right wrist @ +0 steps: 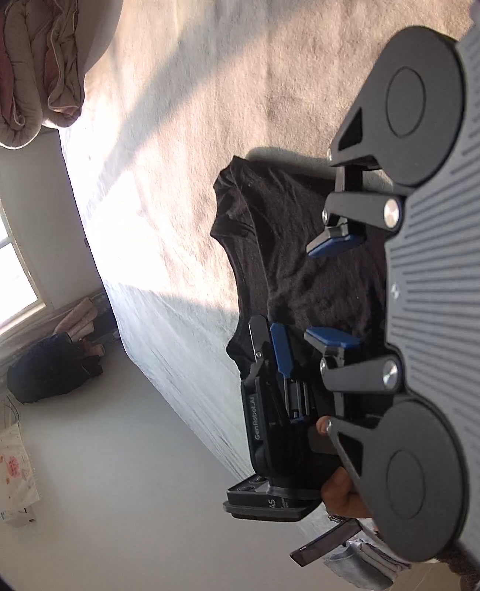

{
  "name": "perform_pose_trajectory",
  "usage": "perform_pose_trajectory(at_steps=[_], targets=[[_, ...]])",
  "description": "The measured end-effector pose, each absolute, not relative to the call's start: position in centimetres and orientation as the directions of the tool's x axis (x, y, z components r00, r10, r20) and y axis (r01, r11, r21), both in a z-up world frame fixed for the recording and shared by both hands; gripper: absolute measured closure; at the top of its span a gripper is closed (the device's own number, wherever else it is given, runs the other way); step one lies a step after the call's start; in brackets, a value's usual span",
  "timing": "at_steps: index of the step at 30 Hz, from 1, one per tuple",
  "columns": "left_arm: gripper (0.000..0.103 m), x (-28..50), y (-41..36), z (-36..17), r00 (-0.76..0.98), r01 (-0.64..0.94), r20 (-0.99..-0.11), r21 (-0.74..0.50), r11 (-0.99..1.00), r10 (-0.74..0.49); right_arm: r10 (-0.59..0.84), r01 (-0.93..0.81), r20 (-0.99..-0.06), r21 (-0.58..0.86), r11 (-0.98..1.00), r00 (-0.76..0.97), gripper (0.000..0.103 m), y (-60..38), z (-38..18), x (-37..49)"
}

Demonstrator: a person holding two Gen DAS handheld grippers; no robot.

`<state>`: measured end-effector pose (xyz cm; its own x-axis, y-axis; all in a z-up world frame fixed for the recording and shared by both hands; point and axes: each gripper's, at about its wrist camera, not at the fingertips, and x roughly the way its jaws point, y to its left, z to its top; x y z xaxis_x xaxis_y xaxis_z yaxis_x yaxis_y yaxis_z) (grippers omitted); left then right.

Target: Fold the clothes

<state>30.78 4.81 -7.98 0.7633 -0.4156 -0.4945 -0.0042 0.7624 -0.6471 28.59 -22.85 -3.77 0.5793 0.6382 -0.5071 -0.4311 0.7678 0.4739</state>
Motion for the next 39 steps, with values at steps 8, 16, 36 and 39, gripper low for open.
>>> perform_pose_trajectory(at_steps=[8, 16, 36, 39], targets=[[0.100, 30.8, 4.3, -7.5, 0.783, -0.037, -0.536, -0.546, 0.837, -0.316, 0.558, -0.337, -0.521, 0.461, 0.821, 0.645, 0.056, -25.0, -4.3, 29.4], [0.080, 30.4, 4.3, -6.9, 0.780, -0.010, -0.531, -0.539, 0.842, -0.331, 0.618, -0.450, -0.534, 0.423, 0.786, 0.577, 0.057, -23.0, -4.0, 28.4], [0.081, 30.1, 5.1, -6.4, 0.750, -0.026, -0.563, -0.550, 0.835, -0.348, 0.759, -0.708, -0.562, 0.384, 0.593, 0.330, 0.062, -15.2, -5.3, 24.9], [0.080, 30.1, 5.3, -6.4, 0.748, -0.035, -0.567, -0.553, 0.832, -0.345, 0.782, -0.712, -0.546, 0.417, 0.564, 0.300, 0.062, -15.1, -5.3, 25.0]])
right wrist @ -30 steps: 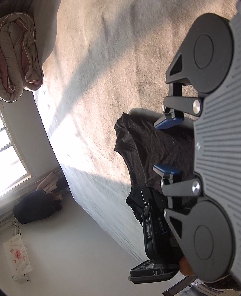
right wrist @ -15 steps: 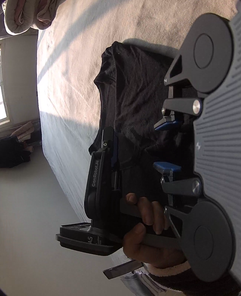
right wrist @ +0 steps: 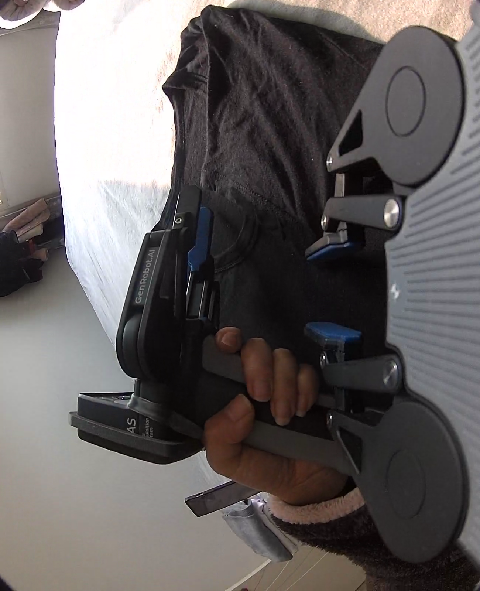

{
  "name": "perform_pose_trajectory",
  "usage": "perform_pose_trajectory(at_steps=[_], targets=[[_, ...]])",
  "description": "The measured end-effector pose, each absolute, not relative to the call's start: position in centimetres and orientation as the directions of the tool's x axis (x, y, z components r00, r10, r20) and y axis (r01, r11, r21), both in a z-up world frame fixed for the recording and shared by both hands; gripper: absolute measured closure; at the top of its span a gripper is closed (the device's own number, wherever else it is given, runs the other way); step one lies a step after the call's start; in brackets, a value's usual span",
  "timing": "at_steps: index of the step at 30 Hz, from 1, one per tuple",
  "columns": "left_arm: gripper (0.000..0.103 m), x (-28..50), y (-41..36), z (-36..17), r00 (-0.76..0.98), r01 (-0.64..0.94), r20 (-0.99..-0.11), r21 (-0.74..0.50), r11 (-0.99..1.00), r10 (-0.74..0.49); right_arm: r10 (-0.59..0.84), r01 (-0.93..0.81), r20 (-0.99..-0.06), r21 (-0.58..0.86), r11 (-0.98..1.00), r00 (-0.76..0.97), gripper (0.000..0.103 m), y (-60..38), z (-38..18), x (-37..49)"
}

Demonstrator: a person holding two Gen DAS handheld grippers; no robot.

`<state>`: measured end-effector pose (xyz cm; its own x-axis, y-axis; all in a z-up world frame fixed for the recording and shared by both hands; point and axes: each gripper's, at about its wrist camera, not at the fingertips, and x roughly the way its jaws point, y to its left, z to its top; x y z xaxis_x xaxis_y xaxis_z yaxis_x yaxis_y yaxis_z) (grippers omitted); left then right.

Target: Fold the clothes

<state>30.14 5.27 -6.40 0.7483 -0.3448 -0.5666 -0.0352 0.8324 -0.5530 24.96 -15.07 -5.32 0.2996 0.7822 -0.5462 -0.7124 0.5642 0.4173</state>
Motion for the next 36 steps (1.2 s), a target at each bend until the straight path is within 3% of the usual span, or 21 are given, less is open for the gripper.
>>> perform_pose_trajectory(at_steps=[10, 12, 17, 21, 28, 31, 32, 33, 36], targets=[[0.070, 29.2, 6.6, -4.7, 0.759, -0.100, -0.577, -0.561, 0.822, -0.302, 0.776, -0.681, -0.549, 0.441, 0.585, 0.311, 0.062, -15.5, -4.8, 24.7], [0.063, 28.6, 7.4, -3.8, 0.760, -0.125, -0.590, -0.544, 0.830, -0.272, 0.773, -0.658, -0.547, 0.459, 0.597, 0.320, 0.061, -15.7, -4.4, 24.7], [0.046, 26.5, 11.4, -2.2, 0.756, -0.226, -0.645, -0.419, 0.879, -0.113, 0.741, -0.614, -0.574, 0.458, 0.643, 0.348, 0.061, -14.9, -3.0, 24.2], [0.042, 25.0, 15.6, -1.6, 0.732, -0.335, -0.680, -0.293, 0.895, 0.052, 0.738, -0.591, -0.567, 0.471, 0.655, 0.366, 0.059, -13.5, -1.9, 23.8], [0.032, 22.1, 22.7, -1.5, 0.705, -0.476, -0.654, -0.152, 0.866, 0.273, 0.705, -0.572, -0.589, 0.443, 0.690, 0.394, 0.058, -9.2, -0.4, 24.4], [0.034, 20.8, 25.5, -2.6, 0.700, -0.512, -0.649, -0.165, 0.843, 0.298, 0.697, -0.571, -0.593, 0.433, 0.698, 0.402, 0.058, -7.1, -0.1, 24.9], [0.040, 20.5, 26.3, -3.1, 0.704, -0.516, -0.647, -0.184, 0.837, 0.292, 0.698, -0.568, -0.593, 0.436, 0.698, 0.403, 0.058, -6.5, -0.2, 25.3], [0.056, 20.4, 27.5, -3.6, 0.709, -0.518, -0.653, -0.226, 0.825, 0.266, 0.699, -0.565, -0.590, 0.440, 0.698, 0.403, 0.058, -5.8, -0.3, 25.5], [0.062, 20.2, 30.2, -4.9, 0.739, -0.492, -0.660, -0.391, 0.778, 0.136, 0.715, -0.560, -0.576, 0.466, 0.685, 0.396, 0.058, -3.8, -0.7, 26.4]])
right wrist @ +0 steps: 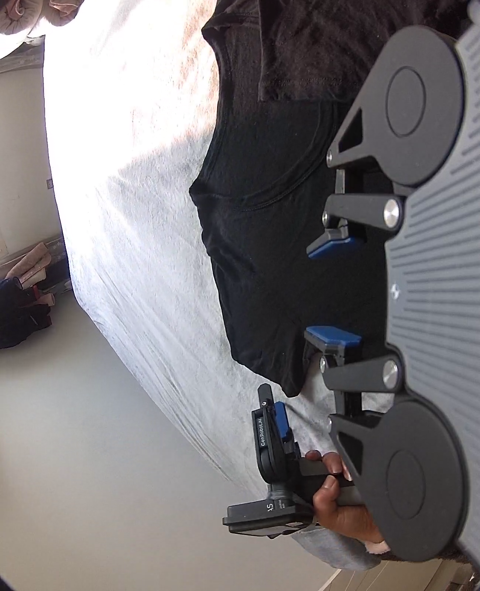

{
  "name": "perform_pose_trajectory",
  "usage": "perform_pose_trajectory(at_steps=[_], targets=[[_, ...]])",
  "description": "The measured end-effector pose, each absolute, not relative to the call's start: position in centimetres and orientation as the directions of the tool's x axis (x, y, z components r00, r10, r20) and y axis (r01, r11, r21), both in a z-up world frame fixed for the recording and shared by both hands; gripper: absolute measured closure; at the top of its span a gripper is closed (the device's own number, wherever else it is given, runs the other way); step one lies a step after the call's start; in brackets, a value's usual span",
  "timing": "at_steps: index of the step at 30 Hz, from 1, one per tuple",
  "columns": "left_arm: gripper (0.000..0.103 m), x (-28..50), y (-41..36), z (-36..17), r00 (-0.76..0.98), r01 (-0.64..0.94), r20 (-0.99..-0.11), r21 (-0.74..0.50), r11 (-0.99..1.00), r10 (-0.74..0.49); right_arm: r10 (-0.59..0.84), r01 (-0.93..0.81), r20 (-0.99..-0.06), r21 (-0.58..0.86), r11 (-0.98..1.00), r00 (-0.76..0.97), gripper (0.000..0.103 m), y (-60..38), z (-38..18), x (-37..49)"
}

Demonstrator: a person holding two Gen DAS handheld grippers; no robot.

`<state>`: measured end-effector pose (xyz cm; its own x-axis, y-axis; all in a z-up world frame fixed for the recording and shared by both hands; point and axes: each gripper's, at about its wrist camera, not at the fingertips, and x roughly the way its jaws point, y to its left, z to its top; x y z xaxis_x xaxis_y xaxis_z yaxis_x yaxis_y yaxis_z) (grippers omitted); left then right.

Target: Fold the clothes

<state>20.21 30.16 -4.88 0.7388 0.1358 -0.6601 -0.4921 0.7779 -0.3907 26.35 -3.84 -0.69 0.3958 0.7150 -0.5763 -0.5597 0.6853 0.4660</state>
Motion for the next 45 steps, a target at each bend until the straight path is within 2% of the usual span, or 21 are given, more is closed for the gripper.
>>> perform_pose_trajectory(at_steps=[2, 7, 11, 16, 17, 18, 19, 25, 31, 37, 40, 42, 45], targets=[[0.062, 19.9, 30.8, -5.4, 0.765, -0.465, -0.639, -0.456, 0.759, 0.085, 0.723, -0.556, -0.573, 0.482, 0.678, 0.385, 0.058, -2.6, -1.0, 26.9], [0.063, 19.8, 30.5, -5.8, 0.784, -0.432, -0.619, -0.489, 0.758, 0.047, 0.747, -0.563, -0.561, 0.509, 0.651, 0.356, 0.058, 0.6, -1.8, 28.1], [0.074, 19.6, 30.7, -6.0, 0.778, -0.403, -0.628, -0.504, 0.764, -0.004, 0.757, -0.561, -0.561, 0.527, 0.639, 0.335, 0.058, 3.3, -2.0, 29.7], [0.078, 19.5, 30.8, -6.5, 0.778, -0.364, -0.626, -0.528, 0.767, -0.061, 0.758, -0.568, -0.573, 0.528, 0.632, 0.311, 0.058, 6.8, -2.5, 31.6], [0.084, 19.6, 30.9, -6.8, 0.779, -0.361, -0.623, -0.535, 0.764, -0.069, 0.758, -0.570, -0.577, 0.526, 0.631, 0.306, 0.058, 7.5, -2.6, 31.9], [0.096, 19.7, 31.0, -7.0, 0.780, -0.357, -0.621, -0.543, 0.760, -0.076, 0.758, -0.572, -0.579, 0.526, 0.629, 0.300, 0.058, 8.1, -2.7, 32.1], [0.102, 19.7, 31.0, -7.2, 0.782, -0.354, -0.618, -0.550, 0.756, -0.084, 0.760, -0.574, -0.581, 0.528, 0.625, 0.293, 0.058, 8.7, -2.9, 32.3], [0.101, 19.6, 31.1, -7.5, 0.796, -0.334, -0.597, -0.568, 0.753, -0.097, 0.744, -0.600, -0.613, 0.499, 0.625, 0.266, 0.058, 13.2, -3.2, 33.3], [0.101, 19.5, 31.7, -7.8, 0.803, -0.329, -0.584, -0.600, 0.729, -0.118, 0.642, -0.671, -0.702, 0.318, 0.670, 0.308, 0.058, 18.4, -3.8, 33.2], [0.101, 19.6, 31.9, -7.9, 0.803, -0.326, -0.583, -0.607, 0.725, -0.127, 0.576, -0.720, -0.732, 0.172, 0.673, 0.363, 0.058, 20.7, -4.9, 32.3], [0.101, 19.7, 31.7, -7.8, 0.801, -0.327, -0.585, -0.601, 0.730, -0.123, 0.544, -0.727, -0.730, 0.094, 0.680, 0.414, 0.077, 21.1, -5.4, 32.0], [0.102, 19.8, 31.5, -7.6, 0.804, -0.328, -0.584, -0.587, 0.740, -0.107, 0.537, -0.721, -0.724, 0.079, 0.688, 0.433, 0.098, 20.8, -5.4, 32.2], [0.102, 19.8, 31.0, -6.8, 0.823, -0.309, -0.560, -0.578, 0.755, -0.093, 0.580, -0.702, -0.700, 0.159, 0.694, 0.415, 0.099, 19.4, -5.0, 33.0]])
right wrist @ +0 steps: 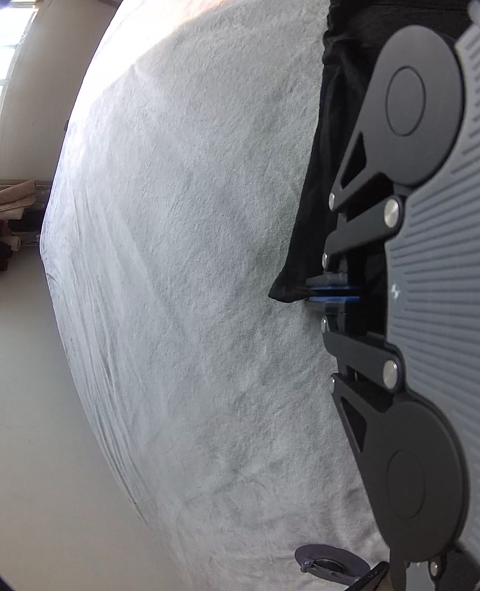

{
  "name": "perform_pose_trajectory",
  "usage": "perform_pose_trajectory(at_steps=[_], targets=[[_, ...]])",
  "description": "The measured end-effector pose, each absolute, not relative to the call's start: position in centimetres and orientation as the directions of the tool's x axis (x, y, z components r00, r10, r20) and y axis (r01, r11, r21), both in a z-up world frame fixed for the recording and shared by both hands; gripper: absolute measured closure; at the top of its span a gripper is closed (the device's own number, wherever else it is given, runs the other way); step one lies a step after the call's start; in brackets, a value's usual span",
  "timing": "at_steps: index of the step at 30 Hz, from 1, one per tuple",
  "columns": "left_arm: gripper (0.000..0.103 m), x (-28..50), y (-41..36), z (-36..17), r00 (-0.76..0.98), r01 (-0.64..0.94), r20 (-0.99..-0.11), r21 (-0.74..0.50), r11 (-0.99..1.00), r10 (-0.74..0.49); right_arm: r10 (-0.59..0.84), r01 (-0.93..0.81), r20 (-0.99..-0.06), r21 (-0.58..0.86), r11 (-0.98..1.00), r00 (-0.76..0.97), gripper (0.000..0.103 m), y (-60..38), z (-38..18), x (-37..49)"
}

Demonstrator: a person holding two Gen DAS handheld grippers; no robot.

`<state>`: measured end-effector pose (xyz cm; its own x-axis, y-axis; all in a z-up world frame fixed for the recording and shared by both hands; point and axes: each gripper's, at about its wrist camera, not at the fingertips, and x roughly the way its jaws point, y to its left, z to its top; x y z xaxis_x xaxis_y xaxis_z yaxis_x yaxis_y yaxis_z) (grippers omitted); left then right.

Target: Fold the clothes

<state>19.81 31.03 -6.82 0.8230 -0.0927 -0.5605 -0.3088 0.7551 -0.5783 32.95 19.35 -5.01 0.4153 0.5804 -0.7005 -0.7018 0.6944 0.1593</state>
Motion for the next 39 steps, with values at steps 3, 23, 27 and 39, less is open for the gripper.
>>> perform_pose_trajectory(at_steps=[3, 23, 27, 39], targets=[[0.102, 19.6, 30.6, -6.1, 0.851, -0.265, -0.515, -0.590, 0.762, -0.103, 0.618, -0.675, -0.670, 0.232, 0.700, 0.411, 0.099, 17.5, -4.4, 33.7], [0.102, 21.2, 22.7, -2.7, 0.863, 0.166, -0.307, -0.577, 0.799, -0.401, 0.656, -0.524, -0.493, 0.397, 0.754, 0.571, 0.099, 3.4, 1.2, 33.0], [0.102, 21.6, 20.7, -2.8, 0.828, 0.243, -0.306, -0.559, 0.793, -0.470, 0.629, -0.498, -0.494, 0.385, 0.777, 0.600, 0.099, 1.0, 1.2, 32.4], [0.102, 23.2, 14.9, -4.1, 0.719, 0.376, -0.395, -0.472, 0.797, -0.573, 0.556, -0.395, -0.522, 0.394, 0.830, 0.647, 0.099, -5.3, -0.7, 31.1]])
